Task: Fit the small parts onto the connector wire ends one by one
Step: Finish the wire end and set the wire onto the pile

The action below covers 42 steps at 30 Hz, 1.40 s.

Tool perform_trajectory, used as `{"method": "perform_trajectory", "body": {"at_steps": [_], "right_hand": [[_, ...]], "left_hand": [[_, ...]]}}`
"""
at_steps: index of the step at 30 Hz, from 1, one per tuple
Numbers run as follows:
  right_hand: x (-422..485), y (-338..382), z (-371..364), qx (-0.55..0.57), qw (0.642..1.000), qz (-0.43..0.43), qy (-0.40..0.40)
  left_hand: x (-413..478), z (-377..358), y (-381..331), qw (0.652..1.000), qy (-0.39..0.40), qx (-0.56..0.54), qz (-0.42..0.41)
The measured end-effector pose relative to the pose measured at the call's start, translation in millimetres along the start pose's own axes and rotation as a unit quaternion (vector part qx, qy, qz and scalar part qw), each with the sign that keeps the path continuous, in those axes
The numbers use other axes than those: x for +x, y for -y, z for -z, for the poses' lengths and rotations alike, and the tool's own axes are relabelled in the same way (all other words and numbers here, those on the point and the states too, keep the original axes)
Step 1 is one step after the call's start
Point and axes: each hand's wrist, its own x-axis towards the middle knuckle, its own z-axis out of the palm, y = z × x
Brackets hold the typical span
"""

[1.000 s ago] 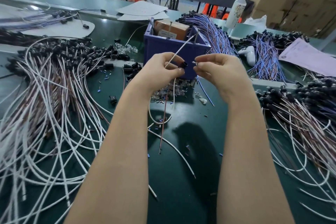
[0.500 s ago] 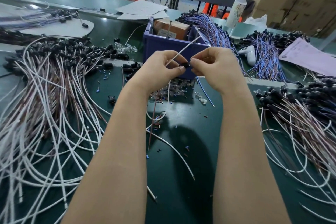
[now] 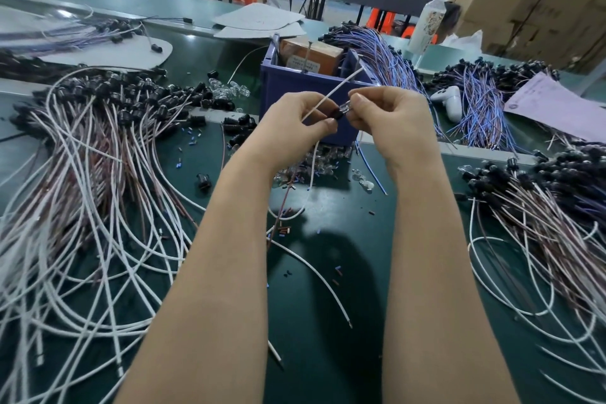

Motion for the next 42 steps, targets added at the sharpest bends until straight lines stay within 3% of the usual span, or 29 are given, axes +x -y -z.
{"method": "perform_trajectory", "body": {"at_steps": [4, 14, 29, 42], "right_hand": [[0.0, 2.2, -0.9, 0.011, 0.999, 0.014, -0.035], [-0.7, 4.8, -1.3, 0.023, 0.999, 0.029, 0.004], [-1.6, 11.6, -0.9, -0.092, 0.988, 0.125, -0.025], [-1.0, 8.5, -0.8, -0.078, 0.991, 0.106, -0.029]], "left_hand": [[0.6, -1.6, 1.3, 0.998, -0.048, -0.019, -0.017], [1.8, -3.0, 0.2, 0.993, -0.100, -0.014, -0.062], [4.0, -4.0, -3.2, 0.995, -0.062, -0.010, -0.080], [2.2, -3.0, -4.9, 0.997, -0.039, -0.051, -0.044]]}}
